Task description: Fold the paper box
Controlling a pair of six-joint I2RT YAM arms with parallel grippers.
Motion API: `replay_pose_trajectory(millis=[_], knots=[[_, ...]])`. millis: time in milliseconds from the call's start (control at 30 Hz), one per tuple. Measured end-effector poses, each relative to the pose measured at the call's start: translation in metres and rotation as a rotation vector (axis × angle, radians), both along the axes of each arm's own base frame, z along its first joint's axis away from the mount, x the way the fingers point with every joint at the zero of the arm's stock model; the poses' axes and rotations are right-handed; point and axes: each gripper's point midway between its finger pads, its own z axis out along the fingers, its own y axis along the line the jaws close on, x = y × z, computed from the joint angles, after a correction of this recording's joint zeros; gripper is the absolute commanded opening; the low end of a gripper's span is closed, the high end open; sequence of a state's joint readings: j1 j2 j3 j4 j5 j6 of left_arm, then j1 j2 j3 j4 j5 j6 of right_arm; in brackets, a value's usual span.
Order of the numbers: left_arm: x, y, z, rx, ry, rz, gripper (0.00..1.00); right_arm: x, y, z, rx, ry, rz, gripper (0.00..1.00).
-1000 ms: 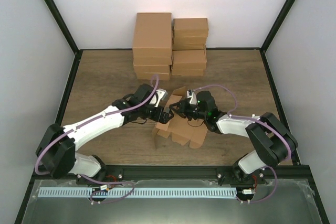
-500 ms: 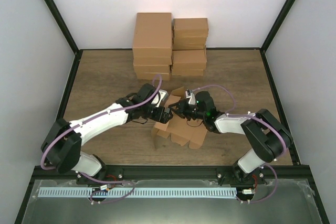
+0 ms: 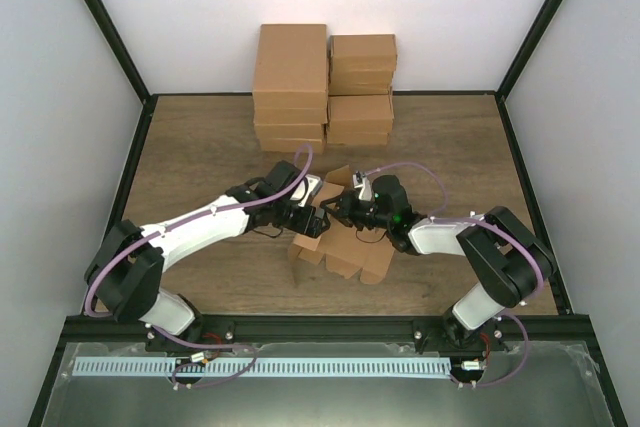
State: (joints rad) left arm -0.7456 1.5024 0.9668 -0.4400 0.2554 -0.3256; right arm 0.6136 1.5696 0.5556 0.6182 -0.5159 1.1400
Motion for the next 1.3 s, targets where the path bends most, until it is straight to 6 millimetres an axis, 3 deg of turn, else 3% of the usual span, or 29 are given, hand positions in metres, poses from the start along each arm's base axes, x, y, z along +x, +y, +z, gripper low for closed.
replay_pose_trajectory(millis=[433, 833, 1300], knots=[[0.01, 0.008, 0.003, -0.025, 0.019, 0.038, 0.79, 0.0, 0.0, 0.0, -0.003, -0.005, 0.002, 0.11], [0.001, 0.001, 0.006, -0.064, 0.049, -0.021, 0.73, 0.0, 0.0, 0.0, -0.004, -0.006, 0.003, 0.11], [0.005, -0.003, 0.001, 0.077, -0.003, -0.008, 0.73, 0.0, 0.0, -0.001, -0.011, -0.017, 0.008, 0.11]])
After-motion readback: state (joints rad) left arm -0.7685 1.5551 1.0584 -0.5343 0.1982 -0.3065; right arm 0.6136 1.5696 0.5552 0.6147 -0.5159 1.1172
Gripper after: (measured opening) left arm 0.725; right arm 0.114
